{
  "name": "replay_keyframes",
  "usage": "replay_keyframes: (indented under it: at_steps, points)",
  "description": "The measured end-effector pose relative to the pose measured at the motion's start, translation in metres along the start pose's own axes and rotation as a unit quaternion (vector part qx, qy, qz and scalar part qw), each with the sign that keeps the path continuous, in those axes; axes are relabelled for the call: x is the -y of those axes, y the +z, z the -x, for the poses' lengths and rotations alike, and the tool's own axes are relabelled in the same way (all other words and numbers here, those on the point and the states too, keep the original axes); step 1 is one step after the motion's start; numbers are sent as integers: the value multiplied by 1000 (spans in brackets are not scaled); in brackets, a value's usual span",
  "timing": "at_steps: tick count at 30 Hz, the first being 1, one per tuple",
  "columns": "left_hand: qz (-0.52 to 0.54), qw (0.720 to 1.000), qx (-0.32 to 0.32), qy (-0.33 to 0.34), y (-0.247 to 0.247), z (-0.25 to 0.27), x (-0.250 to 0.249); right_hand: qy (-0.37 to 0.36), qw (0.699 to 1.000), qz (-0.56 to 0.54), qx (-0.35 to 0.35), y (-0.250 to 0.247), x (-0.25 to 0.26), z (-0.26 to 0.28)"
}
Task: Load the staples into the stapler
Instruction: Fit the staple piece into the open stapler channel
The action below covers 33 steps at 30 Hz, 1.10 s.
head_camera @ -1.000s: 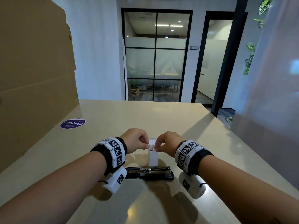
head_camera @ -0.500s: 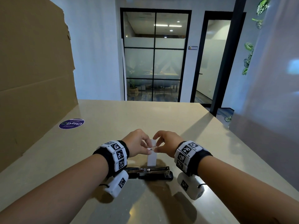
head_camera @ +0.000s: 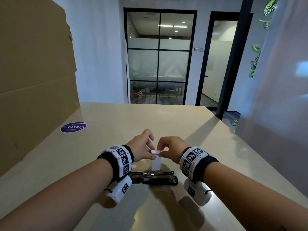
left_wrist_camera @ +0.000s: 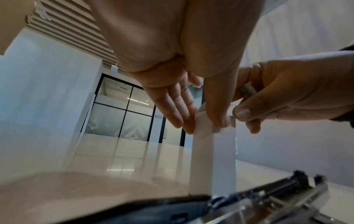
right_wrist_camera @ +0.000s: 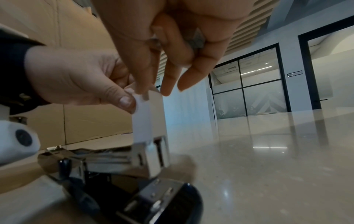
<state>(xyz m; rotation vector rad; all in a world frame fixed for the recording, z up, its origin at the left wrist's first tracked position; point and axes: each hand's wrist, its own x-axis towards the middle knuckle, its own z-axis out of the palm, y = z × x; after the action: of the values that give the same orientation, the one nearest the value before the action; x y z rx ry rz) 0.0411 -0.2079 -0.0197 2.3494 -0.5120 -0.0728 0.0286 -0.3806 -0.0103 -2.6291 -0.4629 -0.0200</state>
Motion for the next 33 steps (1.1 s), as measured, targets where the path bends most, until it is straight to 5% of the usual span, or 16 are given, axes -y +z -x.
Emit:
replay_keyframes:
  at_steps: [13, 33]
  points:
    - [-8, 1000, 15, 8, -2, 0, -2, -9, 999, 45, -15, 1, 5, -2]
    - [-92, 995, 19, 20, -2, -6, -2, -54, 961, 267, 37, -7, 19, -2]
